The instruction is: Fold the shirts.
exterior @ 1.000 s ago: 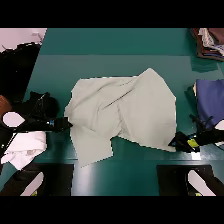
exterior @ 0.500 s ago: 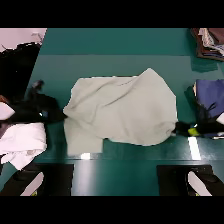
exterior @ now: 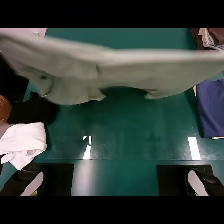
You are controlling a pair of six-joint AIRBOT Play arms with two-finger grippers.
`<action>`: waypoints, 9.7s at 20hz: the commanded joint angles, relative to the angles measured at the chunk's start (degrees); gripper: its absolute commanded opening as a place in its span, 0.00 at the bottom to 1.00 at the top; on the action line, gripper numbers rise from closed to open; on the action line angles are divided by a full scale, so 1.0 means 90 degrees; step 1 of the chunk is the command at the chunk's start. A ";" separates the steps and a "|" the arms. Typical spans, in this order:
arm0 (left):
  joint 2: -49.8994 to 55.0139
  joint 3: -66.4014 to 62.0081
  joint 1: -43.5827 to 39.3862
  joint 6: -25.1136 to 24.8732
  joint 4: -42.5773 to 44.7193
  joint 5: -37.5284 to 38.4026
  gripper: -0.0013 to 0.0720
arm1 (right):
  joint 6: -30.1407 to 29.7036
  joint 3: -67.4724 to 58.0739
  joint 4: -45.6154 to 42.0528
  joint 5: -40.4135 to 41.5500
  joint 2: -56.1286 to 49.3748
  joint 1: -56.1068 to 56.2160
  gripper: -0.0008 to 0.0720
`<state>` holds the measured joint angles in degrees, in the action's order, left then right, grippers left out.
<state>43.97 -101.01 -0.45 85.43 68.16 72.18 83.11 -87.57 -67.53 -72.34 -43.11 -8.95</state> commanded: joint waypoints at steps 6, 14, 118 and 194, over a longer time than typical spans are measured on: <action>0.0002 -0.2943 0.0002 0.0024 0.0090 -0.0656 0.05 | -0.0129 -0.3415 -0.0005 -0.0600 -0.0454 -0.0724 0.03; 0.0495 -0.0539 0.0002 0.0180 0.0078 -0.0449 0.05 | -0.0121 -0.2288 0.0197 -0.1052 -0.1192 -0.0617 0.03; -0.2310 0.7805 0.0049 0.1151 -0.0597 0.1132 0.04 | -0.0481 0.5678 -0.1083 -0.1999 0.0389 -0.0622 0.03; 0.1447 0.2919 0.0840 0.0117 0.0600 -0.1333 0.05 | -0.1666 -0.1632 0.3633 0.1171 -0.6720 0.7011 0.67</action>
<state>59.61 -74.74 3.77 86.50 72.07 57.36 68.20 -99.77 -34.70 -54.74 -100.18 54.70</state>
